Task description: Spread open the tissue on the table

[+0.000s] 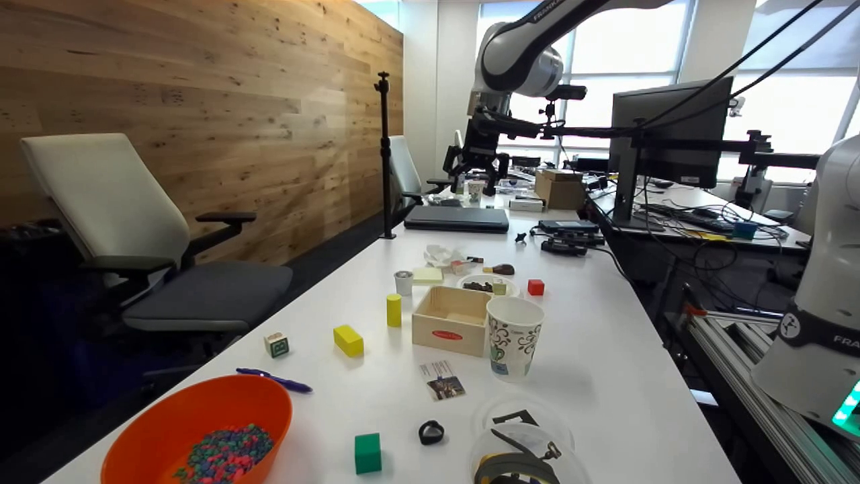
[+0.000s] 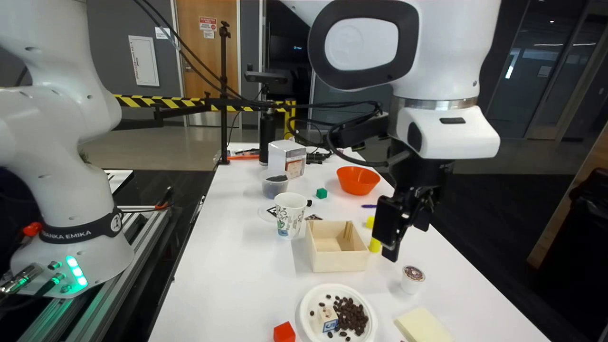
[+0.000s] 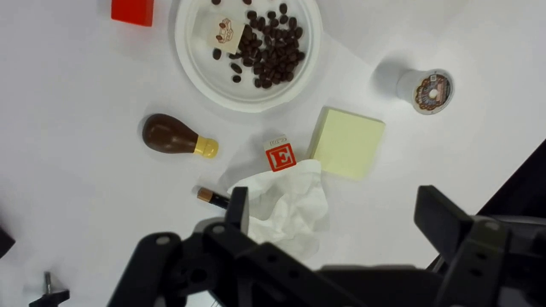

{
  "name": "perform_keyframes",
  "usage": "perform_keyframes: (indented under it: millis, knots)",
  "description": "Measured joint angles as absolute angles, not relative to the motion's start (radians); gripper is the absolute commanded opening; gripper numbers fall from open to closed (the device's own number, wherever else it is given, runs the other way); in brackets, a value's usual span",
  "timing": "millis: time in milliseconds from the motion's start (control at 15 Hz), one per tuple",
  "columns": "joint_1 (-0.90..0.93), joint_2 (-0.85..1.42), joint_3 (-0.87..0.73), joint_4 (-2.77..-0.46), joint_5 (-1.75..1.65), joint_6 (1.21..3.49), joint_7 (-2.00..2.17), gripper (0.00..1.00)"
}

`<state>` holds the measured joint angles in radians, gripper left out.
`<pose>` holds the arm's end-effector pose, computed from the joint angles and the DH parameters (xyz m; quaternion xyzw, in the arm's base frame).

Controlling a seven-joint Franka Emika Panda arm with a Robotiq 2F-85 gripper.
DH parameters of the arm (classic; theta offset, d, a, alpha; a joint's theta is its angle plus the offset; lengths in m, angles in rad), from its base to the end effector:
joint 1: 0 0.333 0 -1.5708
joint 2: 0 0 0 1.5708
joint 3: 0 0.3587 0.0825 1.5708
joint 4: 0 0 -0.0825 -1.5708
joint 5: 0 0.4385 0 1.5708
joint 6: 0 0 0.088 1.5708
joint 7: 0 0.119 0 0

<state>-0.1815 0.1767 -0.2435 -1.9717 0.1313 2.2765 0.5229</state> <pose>0.6043 -0.2630 0.3979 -0.8704 0.4868 -0.0655 0.0349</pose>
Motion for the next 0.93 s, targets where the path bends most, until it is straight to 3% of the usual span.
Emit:
perform_keyframes:
  millis: [933]
  knots:
    - [-0.220,0.398,-0.303,-1.702,0.121,2.204,0.567,1.00]
